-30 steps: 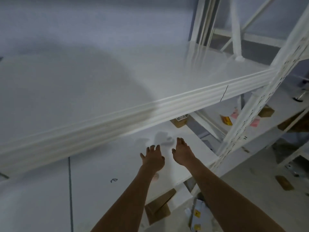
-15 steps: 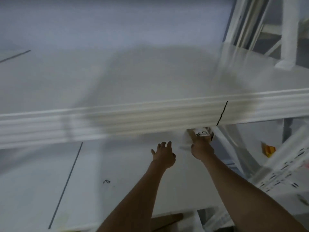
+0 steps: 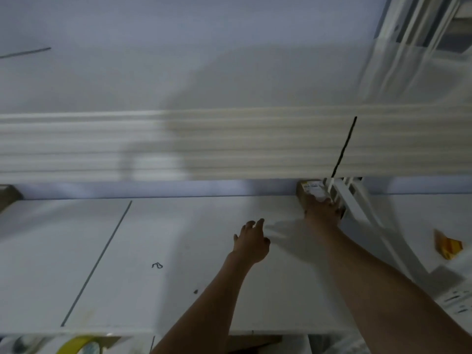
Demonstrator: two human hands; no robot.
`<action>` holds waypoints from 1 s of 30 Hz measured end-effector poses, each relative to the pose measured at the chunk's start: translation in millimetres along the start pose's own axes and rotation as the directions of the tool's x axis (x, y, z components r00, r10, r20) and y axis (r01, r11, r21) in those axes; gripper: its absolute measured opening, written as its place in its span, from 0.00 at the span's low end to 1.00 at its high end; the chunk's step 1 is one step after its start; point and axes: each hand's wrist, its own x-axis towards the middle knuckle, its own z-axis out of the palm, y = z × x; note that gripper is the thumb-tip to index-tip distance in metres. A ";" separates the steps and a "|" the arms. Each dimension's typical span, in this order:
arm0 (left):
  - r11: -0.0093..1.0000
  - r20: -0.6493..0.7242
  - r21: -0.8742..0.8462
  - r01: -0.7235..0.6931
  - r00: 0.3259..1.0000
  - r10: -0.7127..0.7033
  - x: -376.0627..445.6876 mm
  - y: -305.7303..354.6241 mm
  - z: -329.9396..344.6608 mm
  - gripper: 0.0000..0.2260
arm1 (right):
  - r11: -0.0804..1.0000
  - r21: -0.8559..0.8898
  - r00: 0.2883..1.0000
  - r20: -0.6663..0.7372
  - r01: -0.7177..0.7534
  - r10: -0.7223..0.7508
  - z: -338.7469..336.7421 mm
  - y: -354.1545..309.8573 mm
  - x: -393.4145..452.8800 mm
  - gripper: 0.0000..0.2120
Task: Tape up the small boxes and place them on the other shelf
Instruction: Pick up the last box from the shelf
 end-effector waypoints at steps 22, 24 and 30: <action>0.797 0.007 -0.541 0.268 0.949 -0.315 -68.4 -38.1 -38.8 0.21 | 0.982 0.177 0.973 0.229 -0.068 0.026 -4.8 -47.3 -112.0 0.47; 0.720 0.041 -0.622 0.306 0.932 -0.361 -76.4 -48.1 -42.9 0.19 | 0.962 0.273 0.973 0.224 -0.006 -0.057 -10.7 -67.7 -134.8 0.48; 0.328 0.195 -0.887 0.324 0.908 -0.371 -102.3 -83.4 -75.0 0.19 | 0.658 0.746 0.908 0.203 0.100 -0.367 -33.0 -133.1 -208.7 0.47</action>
